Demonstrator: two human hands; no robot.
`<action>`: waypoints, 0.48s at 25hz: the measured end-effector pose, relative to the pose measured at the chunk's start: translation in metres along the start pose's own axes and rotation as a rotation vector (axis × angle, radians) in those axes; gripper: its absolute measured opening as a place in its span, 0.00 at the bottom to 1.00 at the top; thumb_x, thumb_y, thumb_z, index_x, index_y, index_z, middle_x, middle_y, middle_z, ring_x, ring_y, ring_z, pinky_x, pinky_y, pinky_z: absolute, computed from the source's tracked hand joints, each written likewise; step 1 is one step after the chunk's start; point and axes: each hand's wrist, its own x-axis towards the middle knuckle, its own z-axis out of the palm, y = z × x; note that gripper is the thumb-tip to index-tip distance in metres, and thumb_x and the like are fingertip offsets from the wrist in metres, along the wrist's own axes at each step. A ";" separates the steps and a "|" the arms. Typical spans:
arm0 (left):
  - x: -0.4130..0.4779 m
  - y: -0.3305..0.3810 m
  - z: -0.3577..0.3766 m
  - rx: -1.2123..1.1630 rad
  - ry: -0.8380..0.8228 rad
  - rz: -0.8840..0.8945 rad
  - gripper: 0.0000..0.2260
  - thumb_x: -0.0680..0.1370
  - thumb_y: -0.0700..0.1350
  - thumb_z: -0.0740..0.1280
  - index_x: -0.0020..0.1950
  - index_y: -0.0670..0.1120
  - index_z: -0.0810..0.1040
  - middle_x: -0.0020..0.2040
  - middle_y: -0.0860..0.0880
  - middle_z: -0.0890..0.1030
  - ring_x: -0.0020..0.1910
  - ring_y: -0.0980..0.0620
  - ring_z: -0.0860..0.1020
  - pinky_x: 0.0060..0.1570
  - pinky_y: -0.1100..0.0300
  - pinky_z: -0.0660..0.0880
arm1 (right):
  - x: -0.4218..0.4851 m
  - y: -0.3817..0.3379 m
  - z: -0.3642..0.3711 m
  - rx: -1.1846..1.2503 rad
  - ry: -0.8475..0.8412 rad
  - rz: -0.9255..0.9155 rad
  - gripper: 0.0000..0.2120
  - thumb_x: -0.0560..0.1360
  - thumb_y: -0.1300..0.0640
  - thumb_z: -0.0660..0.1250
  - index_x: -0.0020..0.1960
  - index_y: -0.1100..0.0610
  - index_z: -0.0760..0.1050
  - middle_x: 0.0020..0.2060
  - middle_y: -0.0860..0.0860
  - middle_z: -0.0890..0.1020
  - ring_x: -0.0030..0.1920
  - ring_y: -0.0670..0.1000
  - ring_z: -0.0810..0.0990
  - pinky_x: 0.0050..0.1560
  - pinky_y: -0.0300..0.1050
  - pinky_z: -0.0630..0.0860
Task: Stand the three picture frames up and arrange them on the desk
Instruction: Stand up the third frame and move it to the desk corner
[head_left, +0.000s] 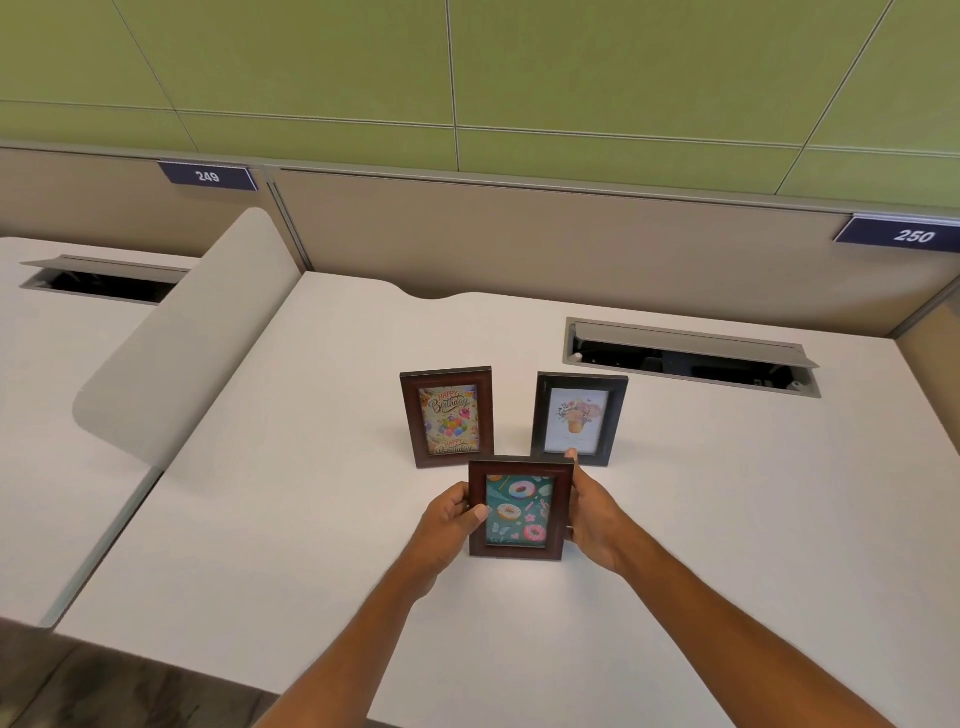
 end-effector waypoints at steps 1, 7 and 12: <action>0.000 -0.001 -0.001 -0.012 0.006 0.009 0.10 0.85 0.43 0.70 0.66 0.50 0.79 0.63 0.53 0.88 0.66 0.53 0.85 0.54 0.64 0.83 | 0.000 0.000 -0.003 -0.012 0.004 0.000 0.31 0.83 0.28 0.50 0.66 0.45 0.81 0.61 0.54 0.89 0.67 0.60 0.84 0.77 0.66 0.73; 0.000 -0.009 -0.009 -0.039 0.011 -0.068 0.28 0.79 0.71 0.61 0.70 0.53 0.79 0.67 0.53 0.85 0.68 0.52 0.81 0.71 0.50 0.74 | -0.001 0.006 -0.024 -0.050 0.037 -0.012 0.43 0.74 0.21 0.53 0.68 0.53 0.81 0.62 0.56 0.88 0.66 0.60 0.84 0.77 0.64 0.73; 0.004 0.000 -0.003 -0.101 0.027 -0.138 0.36 0.77 0.76 0.52 0.70 0.54 0.79 0.66 0.50 0.86 0.69 0.47 0.81 0.77 0.45 0.70 | -0.011 0.012 -0.021 -0.095 0.023 -0.027 0.48 0.71 0.18 0.51 0.70 0.53 0.80 0.64 0.56 0.87 0.68 0.60 0.83 0.78 0.64 0.72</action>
